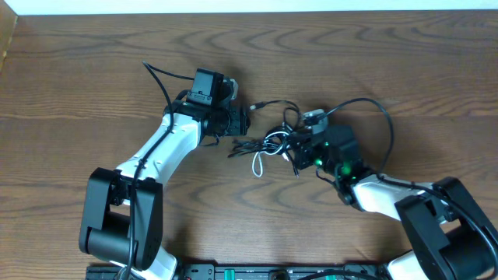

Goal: Untangle cables

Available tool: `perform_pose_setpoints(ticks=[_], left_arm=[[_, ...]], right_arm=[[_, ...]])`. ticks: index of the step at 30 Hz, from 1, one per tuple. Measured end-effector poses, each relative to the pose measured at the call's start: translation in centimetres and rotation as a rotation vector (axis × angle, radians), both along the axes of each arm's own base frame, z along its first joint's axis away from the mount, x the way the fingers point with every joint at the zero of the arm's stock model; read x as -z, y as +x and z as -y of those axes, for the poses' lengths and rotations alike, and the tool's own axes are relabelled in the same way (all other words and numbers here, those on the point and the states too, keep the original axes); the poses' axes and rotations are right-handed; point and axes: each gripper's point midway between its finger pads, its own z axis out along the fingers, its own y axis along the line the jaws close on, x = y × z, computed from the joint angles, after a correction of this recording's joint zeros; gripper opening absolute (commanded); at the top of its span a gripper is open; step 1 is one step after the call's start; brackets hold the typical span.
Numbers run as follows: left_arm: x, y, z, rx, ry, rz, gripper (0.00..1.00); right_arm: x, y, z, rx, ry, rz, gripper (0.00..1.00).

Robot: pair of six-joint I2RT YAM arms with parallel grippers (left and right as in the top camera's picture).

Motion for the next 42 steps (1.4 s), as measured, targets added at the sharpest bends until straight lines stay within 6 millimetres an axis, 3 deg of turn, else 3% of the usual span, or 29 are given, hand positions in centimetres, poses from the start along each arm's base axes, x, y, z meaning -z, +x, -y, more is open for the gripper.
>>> perform_pose_setpoints(ticks=[8,14,20,24,28,31,34,42], left_arm=[[-0.1,-0.1,0.3,0.019,-0.011,0.002,0.59],[-1.2,-1.2,2.8,0.202,-0.128,0.029,0.59],[-3.0,-2.9,5.4,0.39,-0.279,0.064,0.59],[-3.6,-3.4,6.0,0.439,-0.32,0.078,0.59],[-3.8,-3.6,6.2,0.459,-0.338,0.084,0.59],[-3.8,-3.7,6.3,0.464,-0.339,0.085,0.59],[-3.7,-3.8,6.5,0.47,-0.331,0.085,0.59],[-2.8,-4.6,8.2,0.513,-0.242,0.098,0.53]], right_arm=[[-1.1,-1.4,3.5,0.169,0.002,-0.158,0.01],[-2.2,-2.4,5.8,0.337,0.02,-0.236,0.01],[-1.1,-3.3,6.7,0.424,0.034,-0.334,0.02],[-0.7,-3.8,6.4,0.439,0.039,-0.364,0.11],[-0.7,-4.0,6.1,0.444,0.047,-0.374,0.45],[-0.6,-3.8,6.6,0.46,0.018,-0.348,0.56],[-0.7,-3.5,7.1,0.466,-0.022,-0.313,0.57],[-1.3,-2.8,6.9,0.386,-0.089,-0.218,0.48]])
